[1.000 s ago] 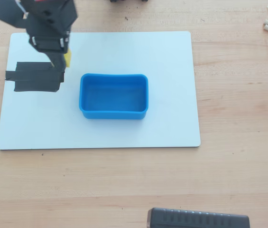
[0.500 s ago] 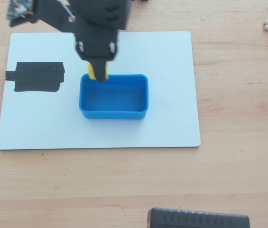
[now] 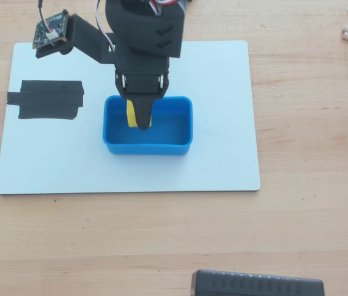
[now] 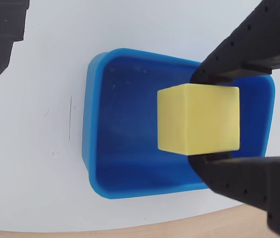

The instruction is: Pick up yellow cube and drop it in the blue rectangular bin

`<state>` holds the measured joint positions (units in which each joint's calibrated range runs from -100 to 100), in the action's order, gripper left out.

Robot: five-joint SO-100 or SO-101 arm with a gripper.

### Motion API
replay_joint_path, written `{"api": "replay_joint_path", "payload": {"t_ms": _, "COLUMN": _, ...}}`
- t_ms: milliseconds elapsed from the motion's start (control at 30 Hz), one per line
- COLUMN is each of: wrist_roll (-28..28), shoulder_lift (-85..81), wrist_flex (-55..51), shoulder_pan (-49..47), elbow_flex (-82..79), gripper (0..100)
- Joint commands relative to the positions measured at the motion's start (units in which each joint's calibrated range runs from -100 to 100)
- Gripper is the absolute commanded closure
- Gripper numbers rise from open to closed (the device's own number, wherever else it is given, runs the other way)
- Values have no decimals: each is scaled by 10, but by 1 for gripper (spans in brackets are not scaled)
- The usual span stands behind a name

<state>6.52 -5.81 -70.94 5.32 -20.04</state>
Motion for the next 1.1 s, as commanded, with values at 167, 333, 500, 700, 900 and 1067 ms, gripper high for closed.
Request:
{"api": "replay_joint_path", "payload": {"t_ms": 167, "wrist_roll": 0, "shoulder_lift": -74, "wrist_flex": -17, "shoulder_pan": -7, "elbow_flex": -4, "gripper": 73}}
{"api": "replay_joint_path", "payload": {"t_ms": 333, "wrist_roll": -1, "shoulder_lift": -200, "wrist_flex": -48, "shoulder_pan": -8, "elbow_flex": -59, "gripper": 82}}
{"api": "replay_joint_path", "payload": {"t_ms": 500, "wrist_roll": -2, "shoulder_lift": -368, "wrist_flex": -45, "shoulder_pan": -1, "elbow_flex": -181, "gripper": 100}}
{"api": "replay_joint_path", "payload": {"t_ms": 700, "wrist_roll": 1, "shoulder_lift": -530, "wrist_flex": 8, "shoulder_pan": 10, "elbow_flex": -368, "gripper": 100}}
{"api": "replay_joint_path", "payload": {"t_ms": 900, "wrist_roll": 19, "shoulder_lift": -671, "wrist_flex": 85, "shoulder_pan": -3, "elbow_flex": -546, "gripper": 100}}
{"api": "replay_joint_path", "payload": {"t_ms": 1067, "wrist_roll": 20, "shoulder_lift": -905, "wrist_flex": 72, "shoulder_pan": -3, "elbow_flex": -721, "gripper": 100}}
